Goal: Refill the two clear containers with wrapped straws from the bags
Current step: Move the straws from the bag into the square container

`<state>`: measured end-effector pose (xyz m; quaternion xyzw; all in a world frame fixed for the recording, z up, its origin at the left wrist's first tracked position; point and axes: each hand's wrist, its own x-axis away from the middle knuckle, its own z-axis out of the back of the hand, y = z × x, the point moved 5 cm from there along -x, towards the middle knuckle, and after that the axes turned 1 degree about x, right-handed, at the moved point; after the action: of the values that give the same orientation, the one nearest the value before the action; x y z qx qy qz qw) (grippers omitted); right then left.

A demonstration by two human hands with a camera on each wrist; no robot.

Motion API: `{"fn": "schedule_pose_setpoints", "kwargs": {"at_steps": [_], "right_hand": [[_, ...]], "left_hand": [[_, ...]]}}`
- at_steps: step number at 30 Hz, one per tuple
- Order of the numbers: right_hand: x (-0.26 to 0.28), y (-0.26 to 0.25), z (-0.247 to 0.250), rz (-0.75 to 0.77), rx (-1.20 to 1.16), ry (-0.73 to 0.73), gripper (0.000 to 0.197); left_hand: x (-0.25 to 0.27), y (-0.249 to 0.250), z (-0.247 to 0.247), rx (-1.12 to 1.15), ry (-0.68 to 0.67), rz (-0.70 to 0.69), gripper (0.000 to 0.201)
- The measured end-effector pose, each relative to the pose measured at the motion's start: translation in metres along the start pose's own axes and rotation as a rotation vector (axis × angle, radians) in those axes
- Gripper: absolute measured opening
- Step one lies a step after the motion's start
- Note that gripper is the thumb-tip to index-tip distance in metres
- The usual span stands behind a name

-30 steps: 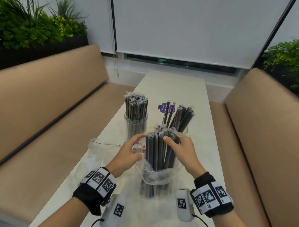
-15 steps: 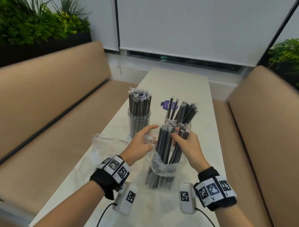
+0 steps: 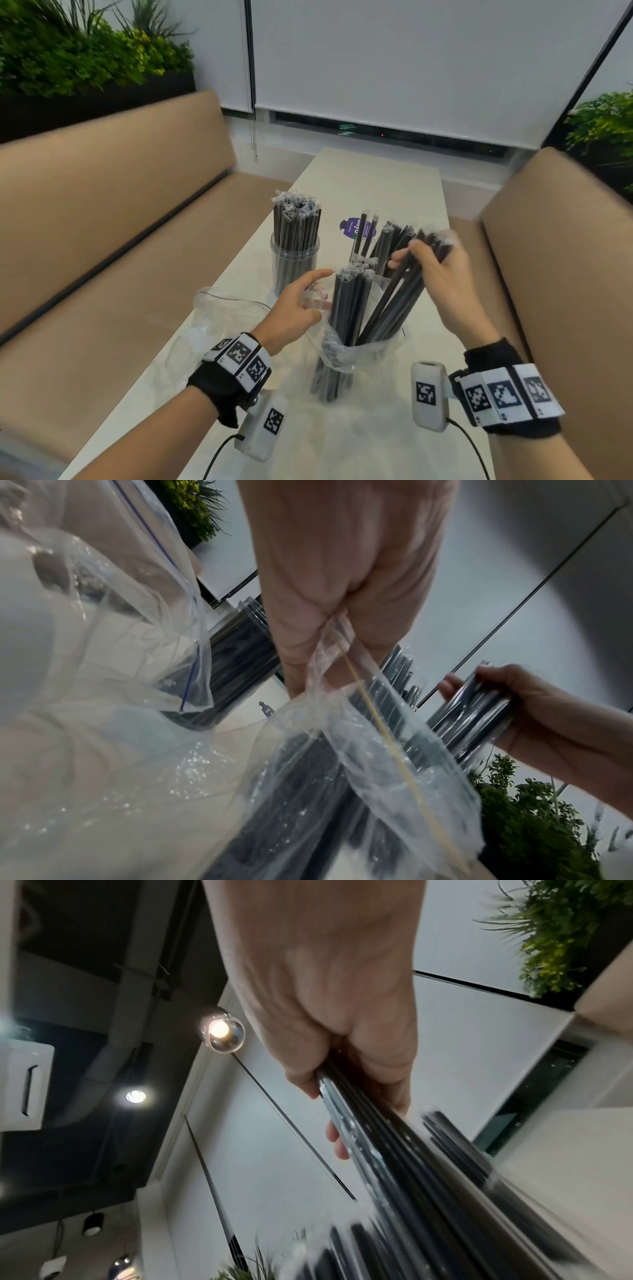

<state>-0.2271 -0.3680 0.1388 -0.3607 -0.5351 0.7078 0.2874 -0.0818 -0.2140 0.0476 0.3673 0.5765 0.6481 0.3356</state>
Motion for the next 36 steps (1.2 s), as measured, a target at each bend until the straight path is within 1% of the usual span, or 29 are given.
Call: {"fn": "schedule_pose_setpoints", "kwargs": {"at_steps": [2, 3, 6, 7, 8, 9, 10, 11, 12, 13, 14, 16, 19, 21, 22, 24, 27, 28, 30, 31, 32, 34, 36], "right_hand": [[-0.005, -0.024, 0.013, 0.046, -0.043, 0.039, 0.007], [-0.009, -0.039, 0.021, 0.078, -0.052, 0.057, 0.007], [-0.026, -0.083, 0.048, 0.189, -0.079, 0.142, 0.023], [-0.032, -0.097, 0.055, 0.233, -0.093, 0.157, 0.026], [-0.037, -0.110, 0.058, 0.272, -0.128, 0.160, 0.034], [-0.043, -0.119, 0.059, 0.299, -0.144, 0.168, 0.046], [-0.049, -0.125, 0.059, 0.318, -0.156, 0.182, 0.052], [-0.053, -0.127, 0.054, 0.337, -0.159, 0.204, 0.043], [-0.058, -0.125, 0.048, 0.365, -0.145, 0.220, 0.025], [-0.062, -0.120, 0.040, 0.382, -0.116, 0.239, 0.014], [-0.067, -0.111, 0.031, 0.399, -0.081, 0.251, 0.010], [-0.075, -0.080, 0.009, 0.358, -0.020, 0.220, 0.007], [-0.079, -0.024, -0.018, 0.199, 0.080, 0.167, 0.005], [-0.076, 0.008, -0.030, 0.096, 0.156, 0.135, 0.013], [-0.074, 0.021, -0.035, 0.063, 0.202, 0.123, 0.014], [-0.070, 0.040, -0.042, 0.006, 0.308, 0.088, 0.015], [-0.069, 0.065, -0.042, -0.086, 0.374, 0.045, 0.026], [-0.070, 0.068, -0.042, -0.115, 0.383, 0.027, 0.031], [-0.072, 0.067, -0.042, -0.144, 0.405, -0.023, 0.054], [-0.074, 0.062, -0.042, -0.135, 0.414, -0.053, 0.065], [-0.075, 0.054, -0.041, -0.118, 0.413, -0.063, 0.067], [-0.075, 0.030, -0.037, -0.068, 0.387, -0.061, 0.060], [-0.074, 0.001, -0.031, 0.036, 0.413, -0.060, 0.060]], "left_hand": [[-0.001, -0.002, 0.000, -0.004, -0.004, 0.006, 0.080], [-0.001, -0.002, 0.001, -0.002, -0.004, 0.006, 0.080], [-0.003, -0.005, 0.002, 0.009, 0.002, 0.012, 0.078], [-0.004, -0.006, 0.002, 0.016, 0.000, 0.015, 0.078], [-0.004, -0.006, 0.003, 0.025, 0.001, 0.016, 0.078], [-0.003, -0.006, 0.003, 0.033, 0.001, 0.016, 0.078], [-0.003, -0.006, 0.004, 0.038, 0.003, 0.013, 0.078], [-0.003, -0.006, 0.004, 0.039, 0.005, 0.012, 0.077], [-0.002, -0.006, 0.004, 0.039, 0.007, 0.013, 0.077], [-0.002, -0.005, 0.004, 0.037, 0.008, 0.014, 0.077], [-0.002, -0.005, 0.004, 0.035, 0.008, 0.012, 0.077], [-0.001, -0.003, 0.004, 0.022, 0.008, 0.012, 0.077], [0.000, 0.000, 0.004, 0.007, 0.010, 0.011, 0.076], [0.001, 0.001, 0.004, 0.001, 0.013, 0.010, 0.077], [0.001, 0.001, 0.004, 0.000, 0.013, 0.009, 0.077], [0.002, 0.000, 0.005, -0.004, 0.013, 0.011, 0.077], [0.003, -0.002, 0.004, -0.006, 0.008, 0.009, 0.077], [0.003, -0.002, 0.004, -0.002, 0.008, 0.006, 0.077], [0.003, -0.003, 0.004, 0.005, 0.008, 0.005, 0.077], [0.003, -0.003, 0.005, 0.006, 0.009, 0.005, 0.077], [0.004, -0.003, 0.005, 0.006, 0.009, 0.005, 0.077], [0.004, -0.003, 0.005, 0.005, 0.010, 0.008, 0.077], [0.003, -0.004, 0.006, -0.002, 0.013, 0.009, 0.077]]}}
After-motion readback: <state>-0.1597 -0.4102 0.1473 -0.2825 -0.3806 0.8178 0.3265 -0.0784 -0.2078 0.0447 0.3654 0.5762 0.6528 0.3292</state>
